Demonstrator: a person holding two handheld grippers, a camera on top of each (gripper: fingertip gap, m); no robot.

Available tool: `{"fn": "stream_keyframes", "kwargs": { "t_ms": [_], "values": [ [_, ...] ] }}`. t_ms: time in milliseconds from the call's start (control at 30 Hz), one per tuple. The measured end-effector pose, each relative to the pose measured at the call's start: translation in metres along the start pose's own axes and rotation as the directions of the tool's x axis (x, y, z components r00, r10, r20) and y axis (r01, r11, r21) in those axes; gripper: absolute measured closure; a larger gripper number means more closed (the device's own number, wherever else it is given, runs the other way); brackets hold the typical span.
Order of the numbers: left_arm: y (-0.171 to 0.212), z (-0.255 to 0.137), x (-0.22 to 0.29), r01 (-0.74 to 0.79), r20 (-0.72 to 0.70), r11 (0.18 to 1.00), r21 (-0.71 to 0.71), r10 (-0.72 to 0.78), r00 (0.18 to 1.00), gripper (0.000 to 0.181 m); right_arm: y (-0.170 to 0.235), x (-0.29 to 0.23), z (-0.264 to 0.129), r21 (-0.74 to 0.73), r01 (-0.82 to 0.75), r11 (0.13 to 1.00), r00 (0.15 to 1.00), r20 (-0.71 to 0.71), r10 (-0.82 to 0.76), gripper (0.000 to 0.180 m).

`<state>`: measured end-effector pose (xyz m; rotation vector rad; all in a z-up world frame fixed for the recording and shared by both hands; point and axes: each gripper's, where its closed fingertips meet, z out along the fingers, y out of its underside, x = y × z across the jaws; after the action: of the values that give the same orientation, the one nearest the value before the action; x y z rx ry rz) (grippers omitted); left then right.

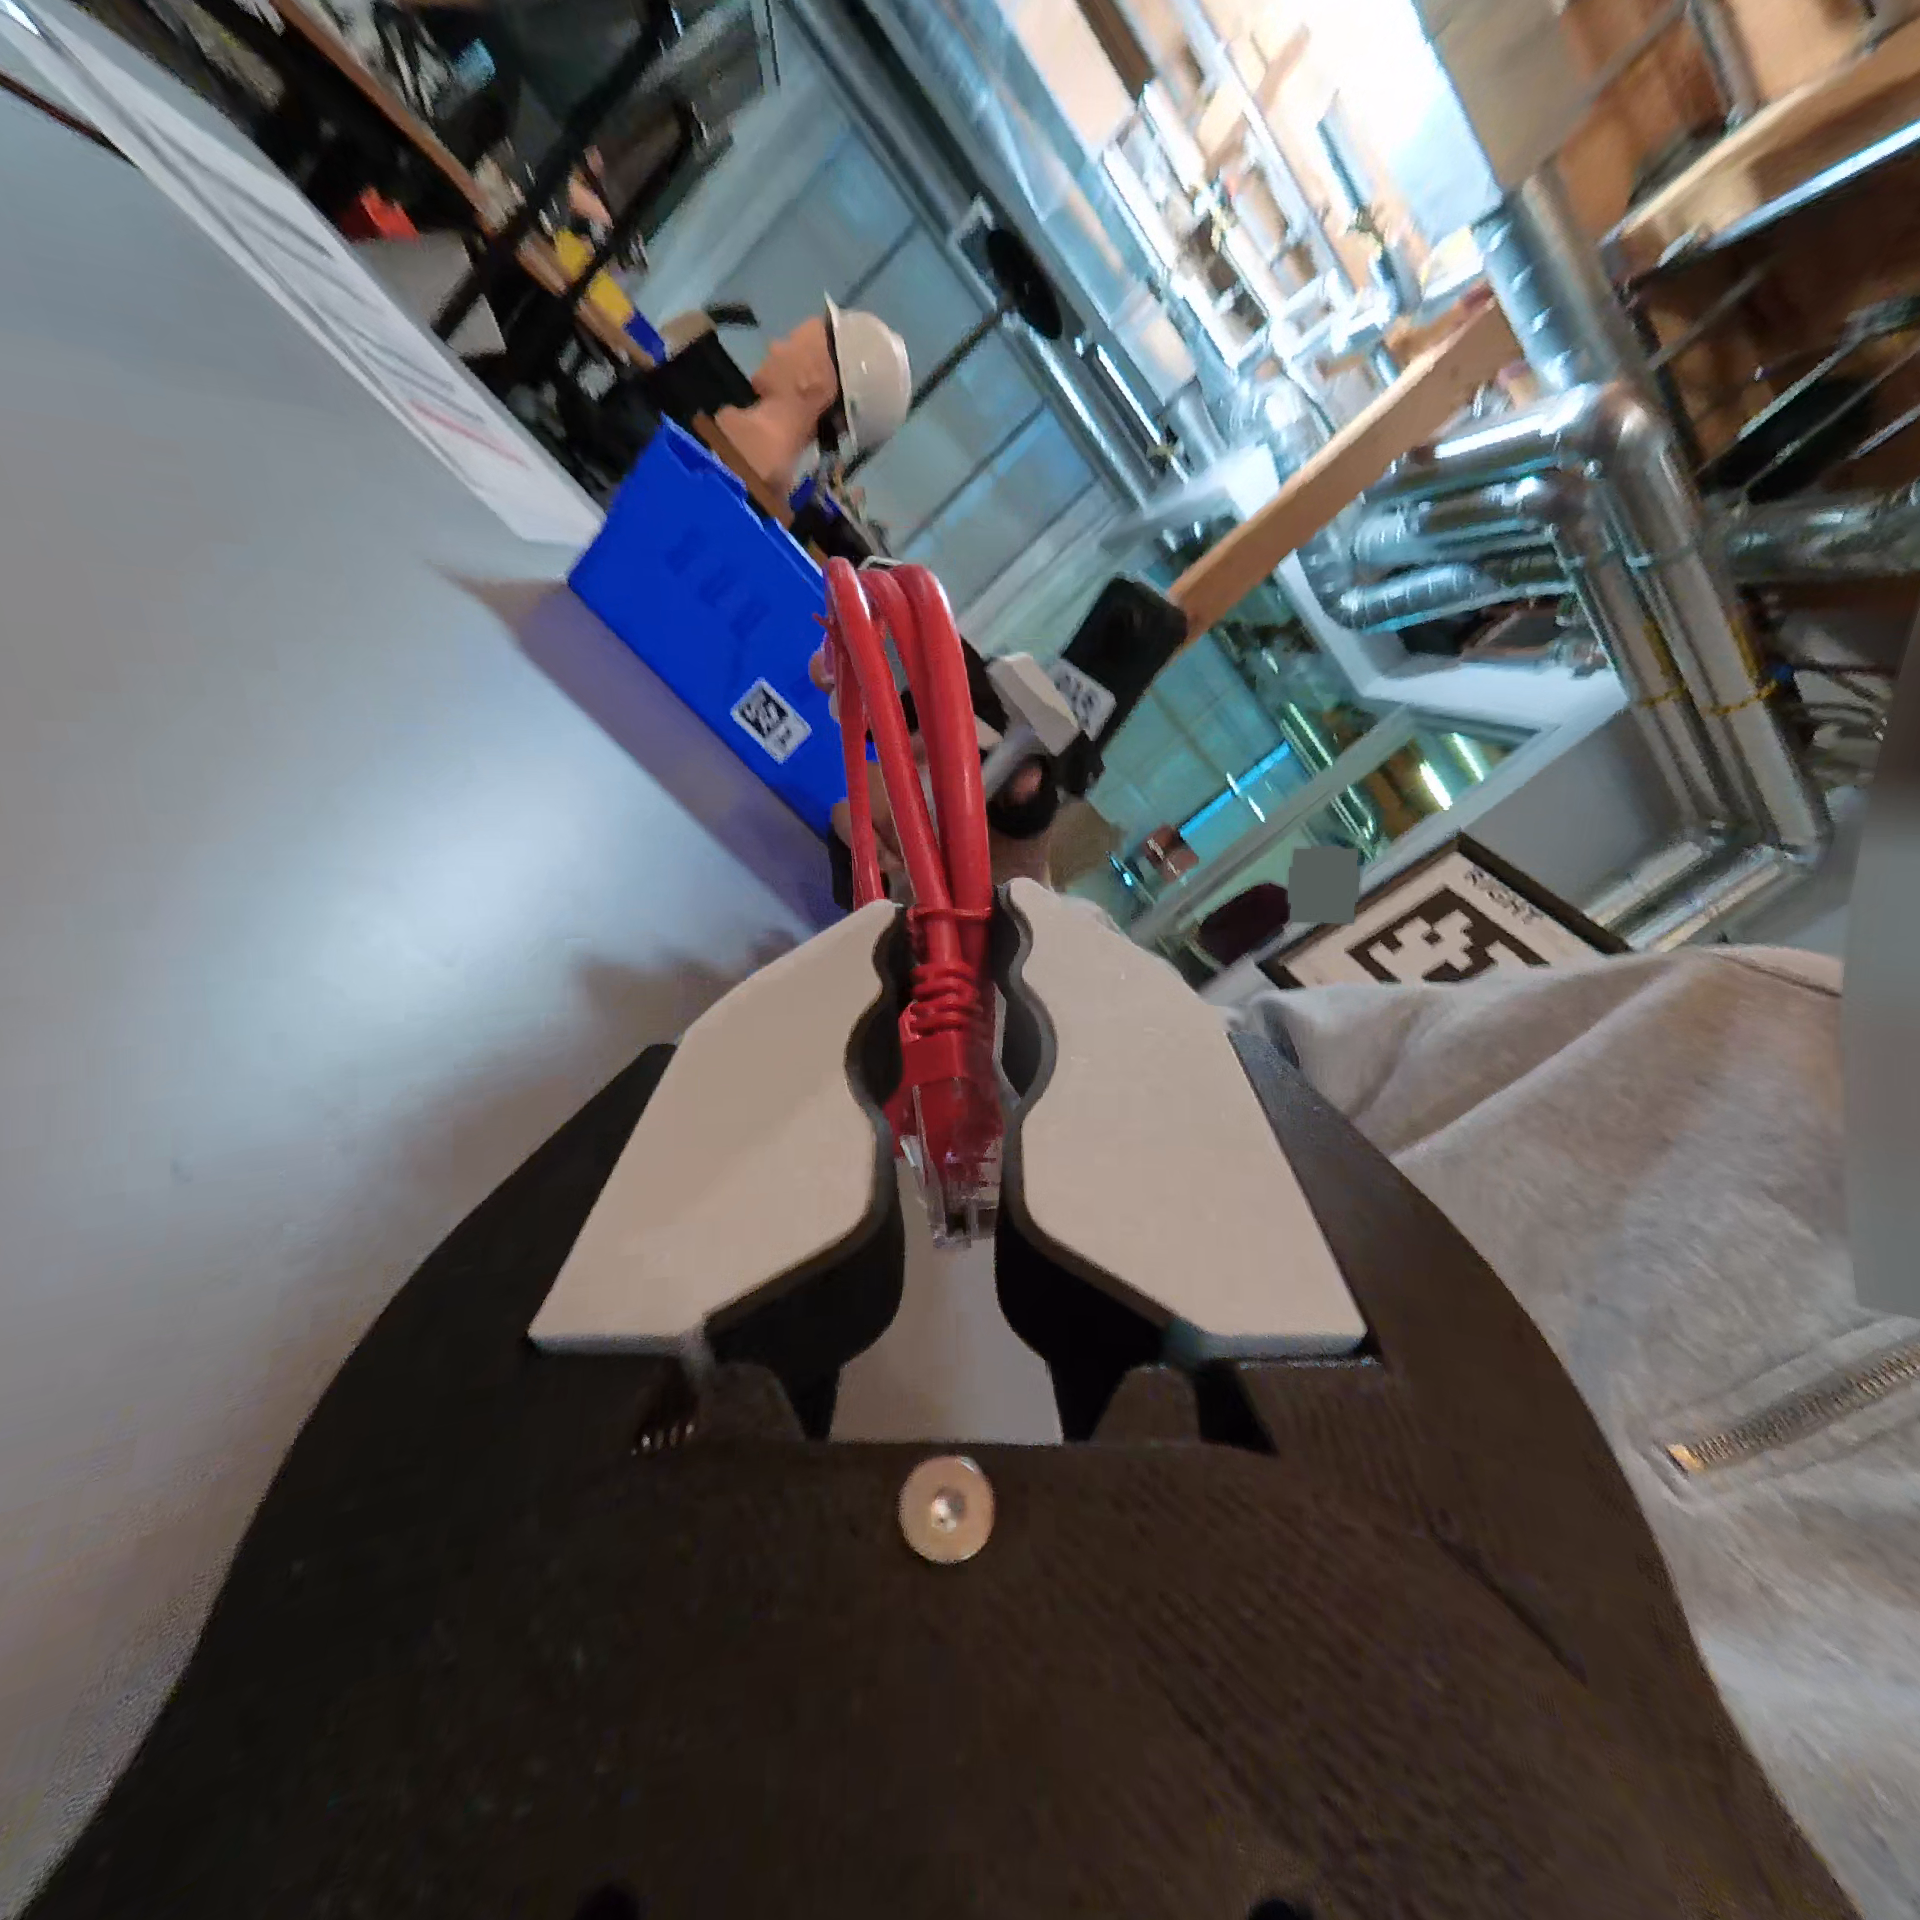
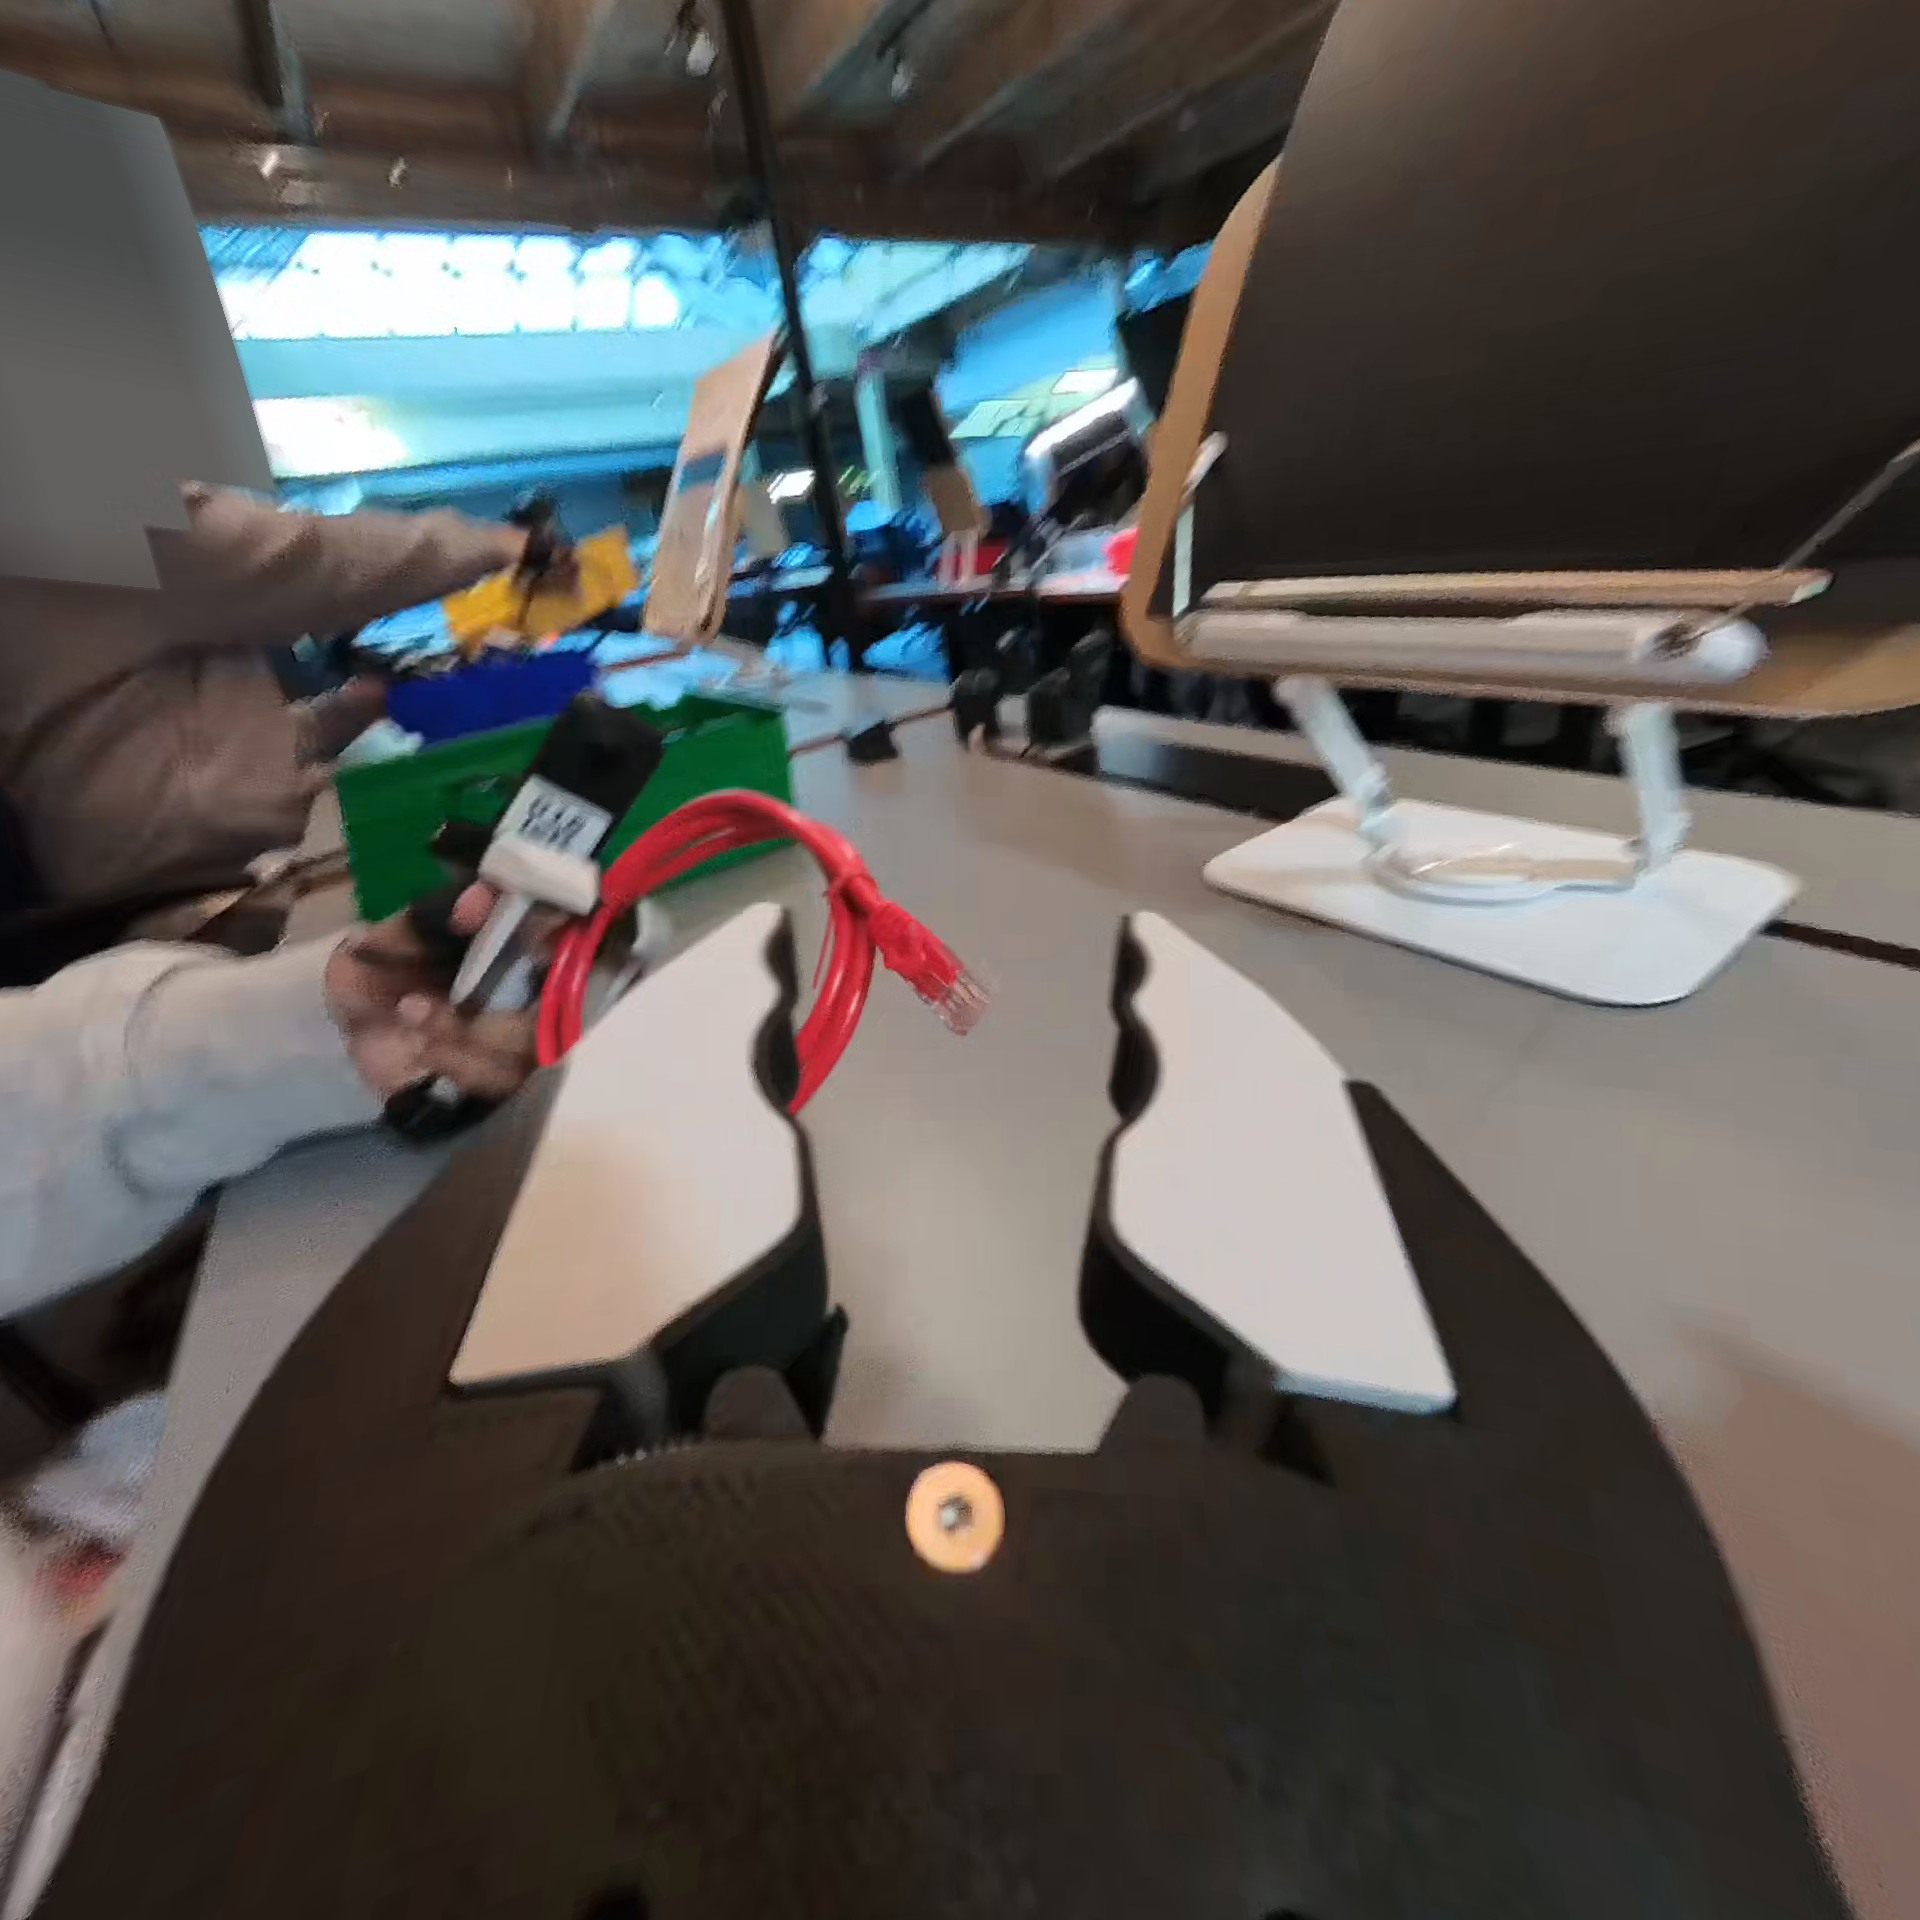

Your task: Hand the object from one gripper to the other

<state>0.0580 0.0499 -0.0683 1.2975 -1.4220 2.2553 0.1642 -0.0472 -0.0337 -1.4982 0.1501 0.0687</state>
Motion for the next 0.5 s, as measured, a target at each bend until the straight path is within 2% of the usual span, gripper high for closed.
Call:
{"fn": "stream_keyframes", "kwargs": {
  "t_ms": [33, 67, 167, 267, 333, 500],
  "values": [
    [0.004, 0.000, 0.002, 0.004, -0.016, 0.999, -0.035, -0.005, 1.000, 0.165, 0.009, -0.007, 0.001, -0.064, -0.023, 0.998, 0.997, 0.069, 0.028, 0.132],
    [0.007, 0.000, 0.004, 0.012, -0.036, 0.998, -0.069, -0.014, 0.999, 0.165, 0.019, -0.014, 0.002, -0.136, -0.062, 0.989, 0.988, 0.134, 0.081, 0.134],
    [0.024, 0.000, 0.009, 0.038, -0.073, 0.982, -0.185, -0.053, 0.996, 0.165, 0.042, -0.035, 0.001, -0.308, -0.212, 0.927, 0.909, 0.286, 0.303, 0.125],
    [0.036, 0.004, 0.008, 0.044, -0.072, 0.968, -0.249, -0.063, 0.995, 0.165, 0.044, -0.058, -0.001, -0.410, -0.334, 0.849, 0.781, 0.384, 0.493, 0.125],
    [0.040, 0.007, 0.011, 0.051, -0.090, 0.962, -0.268, -0.078, 0.993, 0.165, 0.051, -0.070, -0.002, -0.480, -0.311, 0.820, 0.754, 0.401, 0.521, 0.132],
    [0.046, 0.010, 0.018, 0.049, -0.129, 0.954, -0.297, -0.090, 0.988, 0.165, 0.079, -0.084, -0.002, -0.596, -0.191, 0.780, 0.789, 0.379, 0.483, 0.141]
  ]
}}
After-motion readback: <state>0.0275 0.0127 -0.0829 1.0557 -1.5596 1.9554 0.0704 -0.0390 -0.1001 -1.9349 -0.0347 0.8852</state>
